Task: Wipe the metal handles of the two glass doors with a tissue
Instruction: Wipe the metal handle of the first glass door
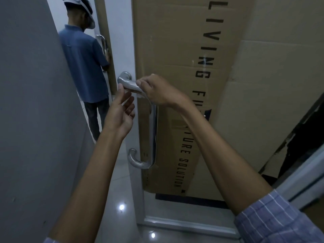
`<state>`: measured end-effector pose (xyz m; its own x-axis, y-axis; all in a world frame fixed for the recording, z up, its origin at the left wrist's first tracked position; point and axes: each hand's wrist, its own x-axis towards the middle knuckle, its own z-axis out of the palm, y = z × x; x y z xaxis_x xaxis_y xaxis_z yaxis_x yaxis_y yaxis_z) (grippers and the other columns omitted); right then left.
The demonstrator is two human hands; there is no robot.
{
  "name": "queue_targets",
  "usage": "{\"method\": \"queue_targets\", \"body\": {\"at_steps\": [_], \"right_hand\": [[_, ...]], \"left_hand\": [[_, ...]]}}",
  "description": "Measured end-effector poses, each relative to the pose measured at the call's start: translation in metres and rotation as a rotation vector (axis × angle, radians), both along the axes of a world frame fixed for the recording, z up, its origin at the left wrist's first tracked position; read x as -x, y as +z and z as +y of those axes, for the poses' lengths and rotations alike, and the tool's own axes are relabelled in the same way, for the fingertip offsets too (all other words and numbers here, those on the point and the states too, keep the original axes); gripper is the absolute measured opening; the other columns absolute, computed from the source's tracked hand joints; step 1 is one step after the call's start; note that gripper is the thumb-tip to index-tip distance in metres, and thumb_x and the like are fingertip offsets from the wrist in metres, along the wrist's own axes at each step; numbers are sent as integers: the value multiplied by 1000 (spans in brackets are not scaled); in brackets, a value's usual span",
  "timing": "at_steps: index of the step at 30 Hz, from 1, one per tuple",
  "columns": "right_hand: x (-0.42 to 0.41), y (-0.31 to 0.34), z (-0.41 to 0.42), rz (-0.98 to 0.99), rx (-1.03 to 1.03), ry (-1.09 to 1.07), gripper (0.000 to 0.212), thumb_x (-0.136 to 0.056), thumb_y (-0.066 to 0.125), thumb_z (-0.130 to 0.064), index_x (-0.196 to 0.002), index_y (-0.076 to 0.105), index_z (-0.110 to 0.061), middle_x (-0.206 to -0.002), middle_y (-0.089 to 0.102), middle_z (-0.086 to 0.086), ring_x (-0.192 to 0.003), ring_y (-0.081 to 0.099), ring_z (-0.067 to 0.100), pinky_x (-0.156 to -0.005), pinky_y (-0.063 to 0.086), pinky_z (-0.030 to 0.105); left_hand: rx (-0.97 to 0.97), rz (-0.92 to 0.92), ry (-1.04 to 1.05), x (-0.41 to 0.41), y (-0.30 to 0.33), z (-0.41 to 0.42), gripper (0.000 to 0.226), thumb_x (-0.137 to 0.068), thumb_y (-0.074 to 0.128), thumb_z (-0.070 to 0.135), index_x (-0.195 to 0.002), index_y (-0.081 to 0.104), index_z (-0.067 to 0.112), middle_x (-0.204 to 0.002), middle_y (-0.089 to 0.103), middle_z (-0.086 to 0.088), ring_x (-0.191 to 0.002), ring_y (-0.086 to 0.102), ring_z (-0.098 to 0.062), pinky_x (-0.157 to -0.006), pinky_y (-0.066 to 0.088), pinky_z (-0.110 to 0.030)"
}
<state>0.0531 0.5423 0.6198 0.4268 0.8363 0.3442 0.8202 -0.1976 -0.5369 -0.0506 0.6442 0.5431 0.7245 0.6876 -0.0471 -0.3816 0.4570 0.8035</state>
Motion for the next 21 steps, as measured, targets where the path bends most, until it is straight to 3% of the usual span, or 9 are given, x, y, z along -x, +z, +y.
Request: {"method": "queue_targets", "body": {"at_steps": [3, 6, 10, 15, 21], "right_hand": [[2, -12, -2, -74, 44, -65, 40, -113, 33, -35, -74, 42, -28, -84, 50, 2, -85, 47, 21, -81, 33, 34], [7, -31, -10, -82, -6, -101, 33, -113, 26, -39, -104, 53, -24, -98, 62, 7, -104, 58, 31, -99, 38, 45], [9, -55, -23, -30, -128, -104, 36, -114, 27, -36, -124, 54, -14, -95, 63, 2, -104, 58, 30, -103, 39, 50], [13, -99, -33, 126, -288, -87, 38, -111, 27, -45, -110, 58, -22, -93, 60, -15, -101, 59, 19, -103, 43, 57], [18, -141, -27, 263, -292, -102, 39, -110, 30, -48, -112, 55, -18, -107, 64, -1, -109, 58, 21, -105, 42, 50]], "left_hand": [[-82, 25, 17, 4, -6, -9, 41, -95, 66, 57, -115, 70, 23, -108, 63, 6, -86, 54, -6, -76, 42, -22], [-179, 55, 24, 7, -13, -17, 29, -99, 65, 47, -113, 67, 22, -99, 71, 13, -88, 62, -3, -80, 41, -25], [-365, 77, 9, 7, -27, -28, 18, -104, 61, 33, -114, 64, 18, -100, 74, 10, -78, 67, 6, -71, 46, -17], [-536, 129, -7, 5, -51, -35, 16, -103, 63, 34, -106, 70, 20, -98, 72, 8, -89, 65, 1, -72, 48, -8], [-706, 222, 41, 10, -66, -30, 32, -101, 66, 34, -118, 70, 7, -105, 74, 1, -92, 67, 2, -79, 52, -11]]}}
